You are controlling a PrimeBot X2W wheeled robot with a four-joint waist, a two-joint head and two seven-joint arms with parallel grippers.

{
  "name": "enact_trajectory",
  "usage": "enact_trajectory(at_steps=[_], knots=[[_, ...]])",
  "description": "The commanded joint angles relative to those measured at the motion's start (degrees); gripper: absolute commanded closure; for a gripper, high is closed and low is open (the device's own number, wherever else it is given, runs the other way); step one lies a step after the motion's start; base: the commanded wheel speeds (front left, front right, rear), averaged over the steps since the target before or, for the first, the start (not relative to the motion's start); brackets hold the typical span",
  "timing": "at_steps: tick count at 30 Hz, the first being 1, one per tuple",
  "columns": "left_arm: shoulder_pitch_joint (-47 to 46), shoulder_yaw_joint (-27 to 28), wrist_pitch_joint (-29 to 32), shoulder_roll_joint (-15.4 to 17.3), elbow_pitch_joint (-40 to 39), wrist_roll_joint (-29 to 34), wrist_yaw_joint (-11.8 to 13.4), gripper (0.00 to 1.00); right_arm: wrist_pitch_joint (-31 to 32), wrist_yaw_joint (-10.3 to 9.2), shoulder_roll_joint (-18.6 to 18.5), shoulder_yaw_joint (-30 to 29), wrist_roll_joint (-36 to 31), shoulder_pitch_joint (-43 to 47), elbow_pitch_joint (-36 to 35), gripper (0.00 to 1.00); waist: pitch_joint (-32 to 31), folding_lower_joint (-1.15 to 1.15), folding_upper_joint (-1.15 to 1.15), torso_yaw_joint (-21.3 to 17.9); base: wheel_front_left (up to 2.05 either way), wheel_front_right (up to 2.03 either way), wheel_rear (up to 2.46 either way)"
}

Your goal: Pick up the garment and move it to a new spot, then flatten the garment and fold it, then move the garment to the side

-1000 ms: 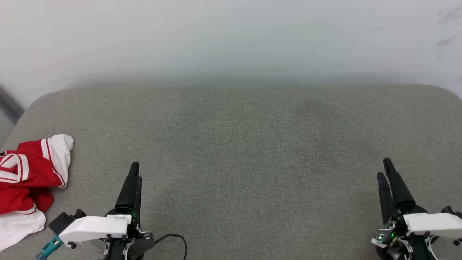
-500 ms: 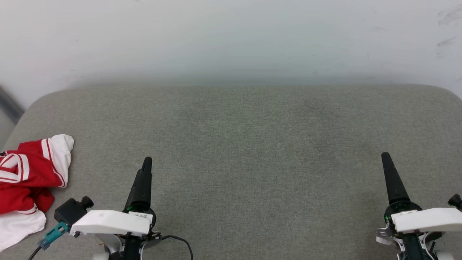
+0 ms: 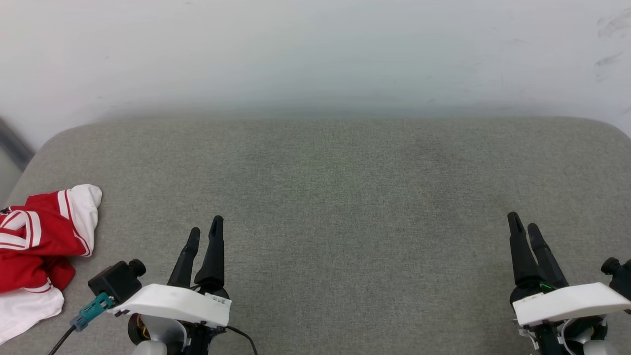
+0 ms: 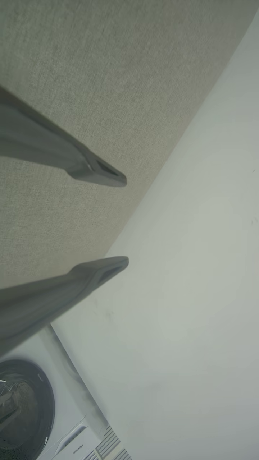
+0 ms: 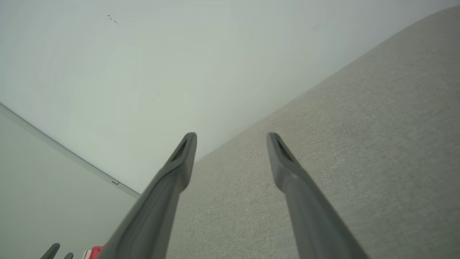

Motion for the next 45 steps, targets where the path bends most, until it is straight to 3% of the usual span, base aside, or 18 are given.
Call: enact_trajectory(at_steps=[1, 21, 45], knots=[[-1.0, -0.3, -0.7, 0.1, -0.6, 2.5, 0.2, 0.00, -0.2, 0.00, -0.4, 0.0, -2.5, -0.3, -1.0, 0.00, 0.0, 0.00, 0.00, 0.0, 0.00, 0.00, 0.00], [-1.4, -2.8, -4.0, 1.3, 1.2, 20.1, 2.6, 0.00, -0.4, 0.00, 0.4, -0.4, -21.1, 0.4, -2.3, 0.00, -0.1, 0.00, 0.00, 0.0, 0.00, 0.00, 0.00], [-2.4, -4.7, -7.2, 1.7, 2.8, 32.2, 4.7, 0.00, -1.3, 0.00, 1.1, -1.0, -35.0, 1.1, -3.2, 0.00, -0.2, 0.00, 0.00, -0.2, 0.00, 0.00, 0.00]])
